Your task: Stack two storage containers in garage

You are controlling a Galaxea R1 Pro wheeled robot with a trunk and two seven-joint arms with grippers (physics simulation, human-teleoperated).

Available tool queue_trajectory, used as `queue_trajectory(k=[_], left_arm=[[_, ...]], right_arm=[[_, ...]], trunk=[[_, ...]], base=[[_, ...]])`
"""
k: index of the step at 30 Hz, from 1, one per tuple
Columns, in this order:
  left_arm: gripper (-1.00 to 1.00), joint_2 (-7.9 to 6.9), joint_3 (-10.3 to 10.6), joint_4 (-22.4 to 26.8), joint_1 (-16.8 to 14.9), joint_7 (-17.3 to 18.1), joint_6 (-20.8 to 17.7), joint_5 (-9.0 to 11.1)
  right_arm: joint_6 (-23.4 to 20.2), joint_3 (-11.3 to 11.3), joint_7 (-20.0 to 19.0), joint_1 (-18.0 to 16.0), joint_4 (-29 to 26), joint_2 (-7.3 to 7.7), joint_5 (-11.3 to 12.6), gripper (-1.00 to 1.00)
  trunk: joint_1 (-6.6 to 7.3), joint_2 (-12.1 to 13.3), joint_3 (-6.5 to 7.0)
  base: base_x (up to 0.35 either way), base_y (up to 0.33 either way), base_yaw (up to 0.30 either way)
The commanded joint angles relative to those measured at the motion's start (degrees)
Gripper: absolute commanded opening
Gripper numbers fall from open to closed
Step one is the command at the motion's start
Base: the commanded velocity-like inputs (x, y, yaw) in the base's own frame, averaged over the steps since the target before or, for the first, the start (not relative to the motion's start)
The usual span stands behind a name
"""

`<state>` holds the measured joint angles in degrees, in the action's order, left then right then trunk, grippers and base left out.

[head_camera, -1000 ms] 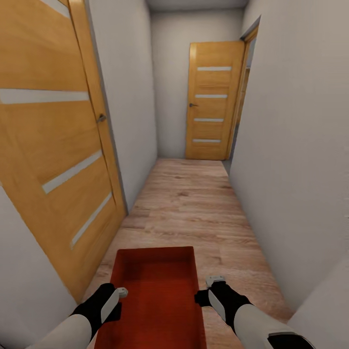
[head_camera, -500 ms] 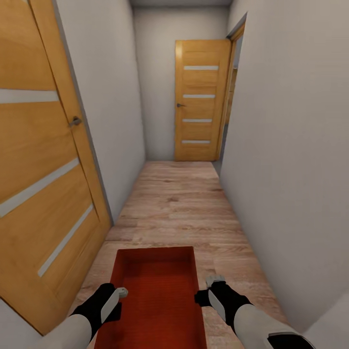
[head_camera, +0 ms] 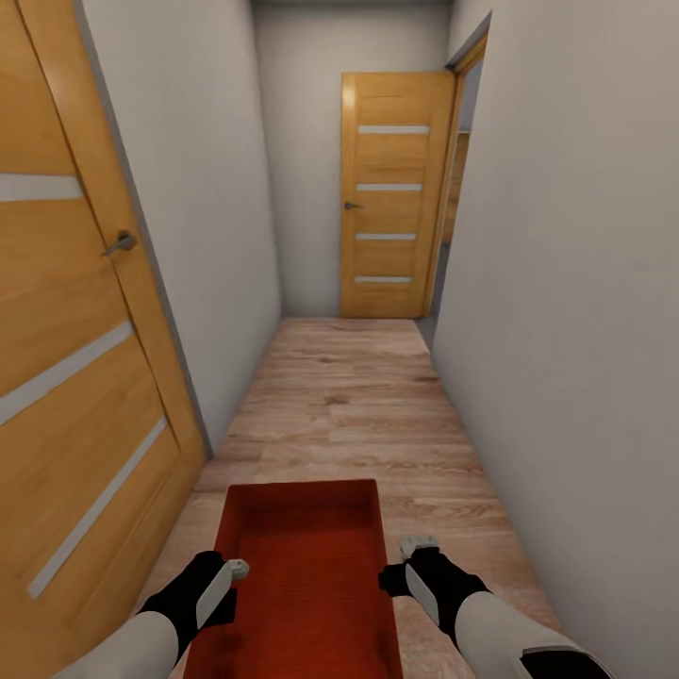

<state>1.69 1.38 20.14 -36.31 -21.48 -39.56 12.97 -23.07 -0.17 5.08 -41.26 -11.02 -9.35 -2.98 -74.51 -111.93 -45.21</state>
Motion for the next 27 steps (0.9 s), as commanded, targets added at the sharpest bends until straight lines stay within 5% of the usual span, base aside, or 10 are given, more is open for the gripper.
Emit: queue_trajectory(k=[1,27], left_arm=[[-1.00,-0.05,-0.41,0.17,-0.08,0.38,0.54,3.21],[-1.00,-0.07,-0.41,0.17,-0.08,0.38,0.54,3.21]], right_arm=[[-0.48,0.57,0.37,0.04,-0.06,2.15,-1.77,-1.00],[-0.47,0.54,0.37,0.04,-0.06,2.21,-1.77,-1.00]], trunk=[[-0.03,-0.02,-0.06],[-0.03,-0.02,-0.06]], base=[[0.342,0.000,0.000],[0.342,0.000,0.000]])
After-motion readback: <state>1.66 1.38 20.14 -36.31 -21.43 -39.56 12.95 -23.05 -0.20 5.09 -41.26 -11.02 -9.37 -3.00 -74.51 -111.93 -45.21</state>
